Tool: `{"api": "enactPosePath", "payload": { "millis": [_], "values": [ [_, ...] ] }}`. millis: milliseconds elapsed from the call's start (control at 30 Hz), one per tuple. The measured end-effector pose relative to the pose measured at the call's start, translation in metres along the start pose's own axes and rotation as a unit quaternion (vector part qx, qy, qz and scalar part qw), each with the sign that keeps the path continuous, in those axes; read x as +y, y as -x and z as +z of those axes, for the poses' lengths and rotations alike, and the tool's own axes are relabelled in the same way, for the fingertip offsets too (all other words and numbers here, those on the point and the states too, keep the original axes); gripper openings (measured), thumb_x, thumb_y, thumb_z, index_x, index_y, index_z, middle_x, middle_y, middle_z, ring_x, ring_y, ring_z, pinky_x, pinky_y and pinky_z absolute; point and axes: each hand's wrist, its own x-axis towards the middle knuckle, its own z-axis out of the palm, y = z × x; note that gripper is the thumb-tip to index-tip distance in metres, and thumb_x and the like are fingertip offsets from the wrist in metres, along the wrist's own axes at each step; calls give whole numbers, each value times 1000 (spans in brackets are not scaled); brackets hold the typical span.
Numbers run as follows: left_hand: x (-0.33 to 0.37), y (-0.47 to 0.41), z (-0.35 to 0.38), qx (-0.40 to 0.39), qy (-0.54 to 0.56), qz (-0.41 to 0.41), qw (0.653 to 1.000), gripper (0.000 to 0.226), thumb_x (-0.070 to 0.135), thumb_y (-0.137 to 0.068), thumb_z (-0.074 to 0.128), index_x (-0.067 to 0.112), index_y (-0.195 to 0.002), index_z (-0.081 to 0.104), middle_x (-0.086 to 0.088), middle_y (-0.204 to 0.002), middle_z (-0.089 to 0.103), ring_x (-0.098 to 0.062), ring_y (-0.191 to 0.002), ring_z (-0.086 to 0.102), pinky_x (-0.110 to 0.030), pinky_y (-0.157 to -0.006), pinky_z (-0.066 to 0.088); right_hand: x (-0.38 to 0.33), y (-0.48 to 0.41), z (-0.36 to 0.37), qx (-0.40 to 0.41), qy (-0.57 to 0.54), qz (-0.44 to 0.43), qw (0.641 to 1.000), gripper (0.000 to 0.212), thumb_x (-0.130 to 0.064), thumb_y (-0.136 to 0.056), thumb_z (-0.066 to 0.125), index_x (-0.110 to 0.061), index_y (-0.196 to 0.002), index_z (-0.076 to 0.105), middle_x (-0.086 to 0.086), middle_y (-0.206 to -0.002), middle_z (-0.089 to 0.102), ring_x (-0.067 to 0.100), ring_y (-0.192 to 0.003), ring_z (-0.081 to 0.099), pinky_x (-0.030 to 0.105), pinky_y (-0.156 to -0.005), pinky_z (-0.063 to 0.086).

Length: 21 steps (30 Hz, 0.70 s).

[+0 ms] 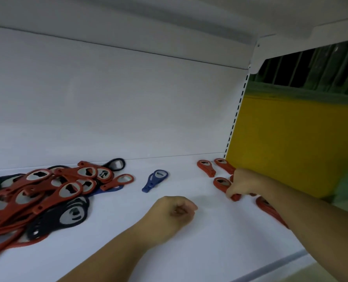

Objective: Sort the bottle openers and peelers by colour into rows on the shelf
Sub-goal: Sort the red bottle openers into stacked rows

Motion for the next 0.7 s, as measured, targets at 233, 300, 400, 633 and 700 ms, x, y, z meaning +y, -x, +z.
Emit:
{"api": "enactPosePath", "payload": {
  "millis": [233, 300, 400, 633, 700],
  "values": [
    [4, -1, 2, 84, -12, -49, 995, 29, 4, -93, 41, 15, -96, 68, 7, -68, 56, -5, -58, 50, -16, -59, 45, 0, 5, 0, 179, 99, -83, 975, 57, -64, -86, 49, -22, -48, 41, -2, -47, 43, 15, -49, 49, 27, -49, 32],
    [5, -1, 2, 119, -44, -56, 990, 30, 5, -92, 41, 12, -101, 68, 7, -68, 54, -6, -56, 47, -16, -56, 42, -16, 4, 13, 210, 78, -128, 966, 48, -55, -92, 46, -26, -54, 53, -4, -53, 54, 16, -56, 57, 26, -51, 41],
    [14, 12, -14, 165, -130, -80, 974, 30, 10, -91, 42, 13, -107, 68, -3, -81, 63, -18, -70, 56, -25, -70, 46, -56, 5, 41, 178, 2, -209, 961, 47, -47, -91, 53, -17, -55, 58, 5, -60, 64, 17, -59, 61, 31, -64, 49],
    [-5, 122, -108, 313, -293, -162, 888, 25, 16, -91, 47, 22, -101, 69, 7, -96, 70, -11, -82, 61, -25, -75, 52, -177, 44, 85, 100, -87, -375, 918, 48, -39, -90, 55, -17, -52, 35, 1, -49, 36, 14, -50, 37, 30, -49, 27],
    [-12, 145, -116, 308, -294, -198, 883, 25, 15, -90, 48, 24, -99, 70, 13, -91, 66, -5, -79, 58, -19, -72, 47, -210, 43, 92, 118, -92, -381, 912, 47, -36, -90, 53, -18, -52, 32, -1, -50, 35, 15, -51, 36, 29, -48, 25]
  ]
}}
